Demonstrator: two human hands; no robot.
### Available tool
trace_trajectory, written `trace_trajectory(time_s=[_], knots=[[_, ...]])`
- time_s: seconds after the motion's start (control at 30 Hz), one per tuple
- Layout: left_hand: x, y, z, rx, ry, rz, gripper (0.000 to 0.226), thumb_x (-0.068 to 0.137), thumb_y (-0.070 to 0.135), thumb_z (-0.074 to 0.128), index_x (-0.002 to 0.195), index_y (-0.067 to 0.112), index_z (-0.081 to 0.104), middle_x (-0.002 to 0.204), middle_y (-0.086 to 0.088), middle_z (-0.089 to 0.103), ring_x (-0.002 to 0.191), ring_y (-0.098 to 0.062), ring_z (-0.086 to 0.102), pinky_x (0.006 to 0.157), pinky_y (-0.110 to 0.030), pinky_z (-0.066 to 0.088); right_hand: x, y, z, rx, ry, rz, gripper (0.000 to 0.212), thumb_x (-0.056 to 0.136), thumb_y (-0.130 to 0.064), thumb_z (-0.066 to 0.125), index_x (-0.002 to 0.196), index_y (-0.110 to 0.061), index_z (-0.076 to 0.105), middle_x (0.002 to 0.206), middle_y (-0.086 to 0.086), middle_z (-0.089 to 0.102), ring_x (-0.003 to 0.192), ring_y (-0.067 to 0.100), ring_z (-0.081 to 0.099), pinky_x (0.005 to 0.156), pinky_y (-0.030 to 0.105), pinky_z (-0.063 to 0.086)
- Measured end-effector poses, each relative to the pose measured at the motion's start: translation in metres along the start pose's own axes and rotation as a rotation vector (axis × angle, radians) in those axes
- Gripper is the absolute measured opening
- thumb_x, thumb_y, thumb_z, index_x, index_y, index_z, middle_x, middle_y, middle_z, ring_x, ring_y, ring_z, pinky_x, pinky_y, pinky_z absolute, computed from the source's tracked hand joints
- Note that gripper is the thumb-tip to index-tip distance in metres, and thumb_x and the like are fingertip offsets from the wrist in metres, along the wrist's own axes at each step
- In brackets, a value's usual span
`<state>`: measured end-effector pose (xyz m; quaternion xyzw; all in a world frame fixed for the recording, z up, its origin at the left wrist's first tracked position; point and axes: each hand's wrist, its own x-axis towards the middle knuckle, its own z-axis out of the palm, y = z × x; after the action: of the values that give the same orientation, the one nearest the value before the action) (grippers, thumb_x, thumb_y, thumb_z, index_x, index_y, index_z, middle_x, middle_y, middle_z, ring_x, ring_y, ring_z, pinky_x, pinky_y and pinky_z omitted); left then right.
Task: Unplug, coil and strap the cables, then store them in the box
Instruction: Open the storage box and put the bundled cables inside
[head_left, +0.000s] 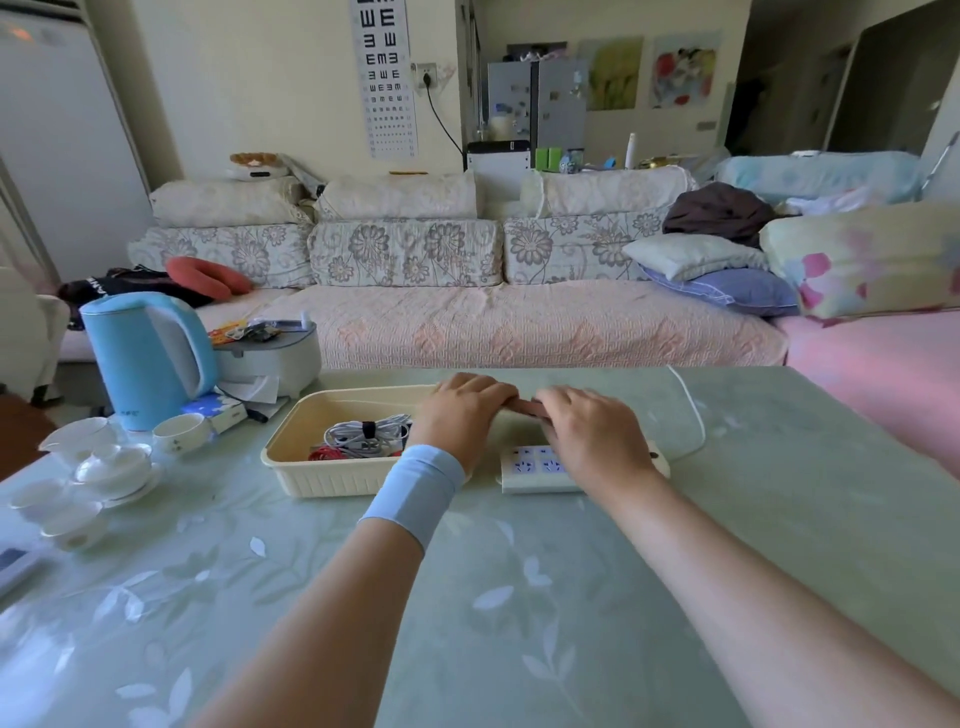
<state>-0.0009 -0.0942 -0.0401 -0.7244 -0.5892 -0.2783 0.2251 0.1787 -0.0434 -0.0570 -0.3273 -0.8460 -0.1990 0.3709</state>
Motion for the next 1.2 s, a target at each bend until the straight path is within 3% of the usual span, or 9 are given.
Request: trace_trajectory(time_s=[0.13,0.23,0.33,0.5,0.63,0.8,0.9,1.0,1.2], knots=[[-0.015,-0.025,-0.015,-0.051,0.06,-0.021,0.021,0.08,0.004,0.071,0.098,0.016,0.069,0.09,-0.002,0.069,0.085,-0.029,0.063,0.056,-0.036,0.054,0.013,-0.008,-0.006,0.22,0.093,0.034,0.059,0.068,0.0,0.08,0.123,-0.006,0.06,0.105,0.009,0.07,0.091,0.032,0.067,0.077,0.04,0.056],[-0.025,-0.04,-0.025,-0.057,0.055,-0.028,0.036,0.067,-0.001,0.079,0.098,0.011,0.066,0.089,-0.005,0.067,0.085,-0.031,0.06,0.061,-0.038,0.054,0.015,-0.023,-0.001,0.441,0.072,0.056,0.071,0.074,0.005,0.074,0.139,-0.01,0.05,0.127,0.006,0.064,0.114,0.024,0.062,0.095,0.036,0.052],[-0.033,-0.054,-0.04,-0.104,0.18,-0.107,0.021,0.079,0.002,0.071,0.098,0.007,0.066,0.093,-0.008,0.067,0.089,-0.031,0.06,0.073,-0.035,0.051,0.015,-0.026,0.013,0.562,0.04,0.188,0.075,0.077,0.003,0.072,0.145,-0.015,0.044,0.136,0.002,0.059,0.123,0.017,0.056,0.103,0.031,0.045],[-0.056,-0.089,-0.058,-0.083,0.213,-0.24,0.018,0.093,0.012,0.055,0.104,0.014,0.069,0.111,-0.004,0.069,0.116,-0.026,0.058,0.095,-0.035,0.046,0.011,-0.02,0.032,0.362,-0.014,0.219,0.042,0.078,0.007,0.068,0.113,-0.016,0.069,0.106,0.003,0.073,0.096,0.03,0.067,0.081,0.035,0.052],[-0.06,-0.096,-0.081,0.191,-0.195,-0.348,0.055,0.086,0.003,0.054,0.129,0.037,0.057,0.135,0.011,0.056,0.13,-0.019,0.043,0.112,-0.037,0.027,0.023,-0.037,0.032,0.19,0.04,0.072,0.035,0.07,0.012,0.069,0.095,-0.013,0.074,0.083,0.004,0.074,0.073,0.03,0.066,0.06,0.027,0.041],[-0.062,-0.086,-0.106,0.025,-0.034,-0.468,0.063,0.077,-0.008,0.044,0.121,0.033,0.061,0.098,0.007,0.058,0.101,-0.023,0.055,0.078,-0.028,0.04,0.037,-0.068,0.051,0.071,0.028,-0.044,0.03,0.064,0.012,0.07,0.083,-0.01,0.07,0.061,0.002,0.064,0.061,0.027,0.052,0.052,0.029,0.038],[-0.071,-0.087,-0.101,-0.024,-0.04,-0.348,0.038,0.085,0.015,0.053,0.117,0.029,0.067,0.107,0.008,0.066,0.104,-0.019,0.056,0.088,-0.029,0.04,0.038,-0.085,0.06,0.044,0.002,-0.064,0.029,0.062,0.014,0.069,0.077,-0.011,0.068,0.055,0.001,0.058,0.059,0.025,0.047,0.05,0.029,0.036],[-0.084,-0.098,-0.08,0.105,-0.098,-0.202,0.029,0.084,0.036,0.055,0.106,0.029,0.071,0.106,0.008,0.07,0.102,-0.021,0.062,0.092,-0.033,0.04,0.041,-0.1,0.063,0.022,0.009,-0.094,0.026,0.062,0.012,0.066,0.074,-0.012,0.064,0.055,0.001,0.055,0.06,0.025,0.045,0.054,0.032,0.038],[-0.099,-0.138,-0.059,0.192,0.092,-0.307,0.023,0.076,0.007,0.075,0.095,0.019,0.076,0.093,0.001,0.074,0.088,-0.028,0.066,0.084,-0.041,0.048,0.041,-0.104,0.068,-0.036,-0.215,0.016,0.037,0.08,-0.002,0.058,0.113,-0.017,0.062,0.101,0.002,0.071,0.094,0.03,0.059,0.083,0.043,0.043]])
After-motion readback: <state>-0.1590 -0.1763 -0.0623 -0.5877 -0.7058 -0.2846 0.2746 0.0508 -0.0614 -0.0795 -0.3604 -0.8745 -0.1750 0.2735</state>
